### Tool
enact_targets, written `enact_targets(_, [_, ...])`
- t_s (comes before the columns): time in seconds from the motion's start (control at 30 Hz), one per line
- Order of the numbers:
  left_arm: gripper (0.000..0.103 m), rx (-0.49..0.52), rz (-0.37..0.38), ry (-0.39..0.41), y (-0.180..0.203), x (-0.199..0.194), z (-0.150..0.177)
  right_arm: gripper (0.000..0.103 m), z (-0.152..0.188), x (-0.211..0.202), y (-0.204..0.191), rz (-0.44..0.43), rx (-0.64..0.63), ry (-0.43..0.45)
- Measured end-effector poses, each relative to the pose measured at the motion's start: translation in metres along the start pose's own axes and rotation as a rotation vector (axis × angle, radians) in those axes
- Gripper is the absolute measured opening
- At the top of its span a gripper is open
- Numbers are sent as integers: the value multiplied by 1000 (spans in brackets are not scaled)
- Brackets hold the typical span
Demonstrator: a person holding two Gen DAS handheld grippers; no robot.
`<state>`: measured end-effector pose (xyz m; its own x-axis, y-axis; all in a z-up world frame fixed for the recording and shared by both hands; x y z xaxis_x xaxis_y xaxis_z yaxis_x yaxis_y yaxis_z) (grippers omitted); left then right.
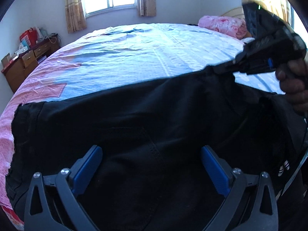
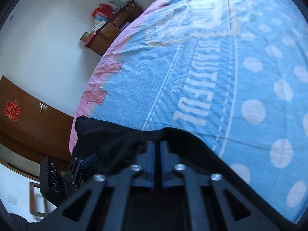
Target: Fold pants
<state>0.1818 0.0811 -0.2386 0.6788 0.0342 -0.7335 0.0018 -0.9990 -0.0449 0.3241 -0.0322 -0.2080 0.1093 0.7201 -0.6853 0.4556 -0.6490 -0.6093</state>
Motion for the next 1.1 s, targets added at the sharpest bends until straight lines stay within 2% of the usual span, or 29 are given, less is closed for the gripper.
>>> enact_targets(0.03, [103, 4, -1, 6, 1, 0, 0, 3, -4, 4, 10, 33, 14, -3])
enact_targets(0.13, [103, 11, -1, 16, 3, -2, 1, 3, -4, 14, 27, 15, 48, -10])
enact_targets(0.27, [103, 19, 2, 12, 4, -5, 2, 4, -7, 12, 22, 13, 5, 6])
enact_targets(0.33, [103, 8, -5, 18, 1, -15, 2, 9, -9, 5, 17, 17, -1, 16])
enact_targets(0.37, [103, 1, -2, 25, -2, -20, 1, 23, -9, -5, 14, 28, -8, 30])
enact_targets(0.4, [103, -3, -1, 32, -5, -27, 0, 41, -10, -15, 10, 36, -15, 48])
enact_targets(0.43, [103, -4, -6, 46, -10, -35, -1, 48, -11, -29, 6, 45, -24, 77])
enact_targets(0.53, [103, 6, -77, 78, -41, -57, -2, 51, 5, -69, -3, 73, -73, 120])
enact_targets(0.63, [103, -9, -166, 67, -89, -67, 0, 51, 42, -92, -14, 60, -109, 100])
enact_targets(0.7, [103, -62, -197, 42, -123, -66, 3, 51, 70, -95, -20, 49, -133, 67])
enact_targets(0.77, [103, -128, -190, 24, -153, -61, 7, 52, 100, -90, -21, 63, -155, 31])
enact_targets(0.8, [103, -168, -177, -11, -166, -54, 12, 52, 112, -90, -18, 78, -166, 16])
enact_targets(0.83, [103, -214, -139, -38, -175, -46, 16, 52, 124, -86, -15, 105, -190, 4])
enact_targets(0.9, [100, -266, -62, -56, -179, -34, 20, 52, 137, -83, -9, 152, -215, 2])
enact_targets(1.0, [98, -312, 22, -97, -173, -16, 25, 52, 145, -74, 8, 133, -139, -2])
enact_targets(1.1, [99, -305, 16, -88, -172, -12, 23, 52, 146, -71, 19, 104, -98, 14])
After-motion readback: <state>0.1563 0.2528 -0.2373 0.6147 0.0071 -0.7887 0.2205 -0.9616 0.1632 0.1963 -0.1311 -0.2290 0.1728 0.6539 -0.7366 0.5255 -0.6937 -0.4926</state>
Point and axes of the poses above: each gripper's, at about its wrist camera, not at the fingertips, and x roughly the way its jaws point, y to its right, z to its underside, the point moved 9 cm from there along x, roughly the way its jaws point, and after that the axes turned 3 degrees about -z, right-handed, at the moved point
